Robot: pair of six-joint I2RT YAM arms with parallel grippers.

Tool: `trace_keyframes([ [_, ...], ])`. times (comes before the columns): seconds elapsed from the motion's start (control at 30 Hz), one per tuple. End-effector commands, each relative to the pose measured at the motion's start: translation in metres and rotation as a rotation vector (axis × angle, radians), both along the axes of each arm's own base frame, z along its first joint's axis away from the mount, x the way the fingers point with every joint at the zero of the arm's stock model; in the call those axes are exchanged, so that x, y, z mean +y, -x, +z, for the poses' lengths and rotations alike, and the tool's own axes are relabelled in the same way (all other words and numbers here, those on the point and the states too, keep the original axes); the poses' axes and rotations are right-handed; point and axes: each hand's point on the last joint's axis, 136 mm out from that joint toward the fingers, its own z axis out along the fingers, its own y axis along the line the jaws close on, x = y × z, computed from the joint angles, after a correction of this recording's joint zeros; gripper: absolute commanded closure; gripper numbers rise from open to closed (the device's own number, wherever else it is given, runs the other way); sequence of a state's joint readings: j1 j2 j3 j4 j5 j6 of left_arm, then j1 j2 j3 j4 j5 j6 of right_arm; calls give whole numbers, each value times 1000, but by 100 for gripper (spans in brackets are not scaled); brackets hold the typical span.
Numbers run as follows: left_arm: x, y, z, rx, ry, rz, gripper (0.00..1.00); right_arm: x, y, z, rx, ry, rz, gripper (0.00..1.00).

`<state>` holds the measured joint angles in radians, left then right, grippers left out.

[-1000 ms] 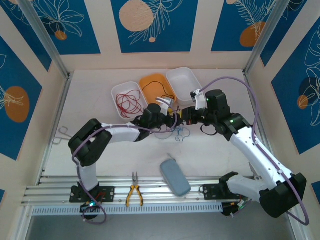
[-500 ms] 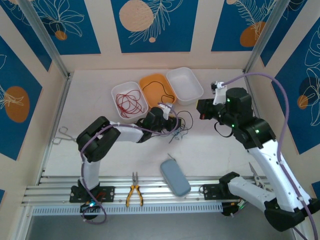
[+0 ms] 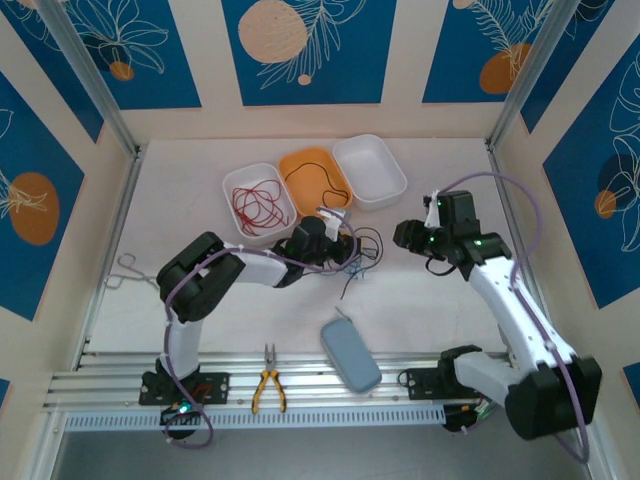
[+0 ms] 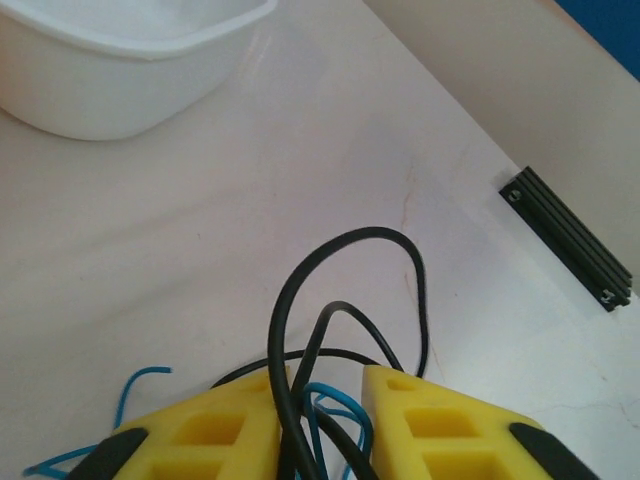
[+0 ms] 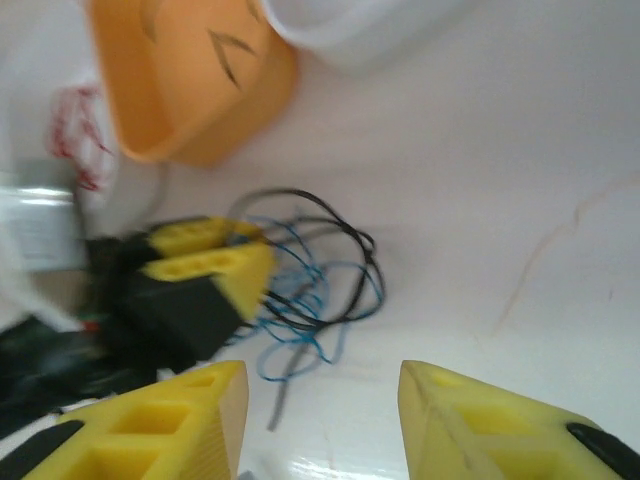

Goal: Untangle the cables

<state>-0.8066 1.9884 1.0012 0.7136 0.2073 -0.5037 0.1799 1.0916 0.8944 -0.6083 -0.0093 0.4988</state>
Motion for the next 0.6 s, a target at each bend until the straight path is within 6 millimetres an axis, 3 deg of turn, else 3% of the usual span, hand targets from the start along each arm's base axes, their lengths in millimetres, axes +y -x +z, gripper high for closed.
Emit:
trace_keyframes([
  [0.0,-5,6,6,-42,25,-50,82,16,-14,-9,-8,-137,58,55],
  [0.17,-2,8,11,-79,3,-68,90,22,-31,-39,24,-153,89,55],
  [0.57,-5,8,23,-85,28,-96,94,45,-44,-55,12,-135,194,56],
])
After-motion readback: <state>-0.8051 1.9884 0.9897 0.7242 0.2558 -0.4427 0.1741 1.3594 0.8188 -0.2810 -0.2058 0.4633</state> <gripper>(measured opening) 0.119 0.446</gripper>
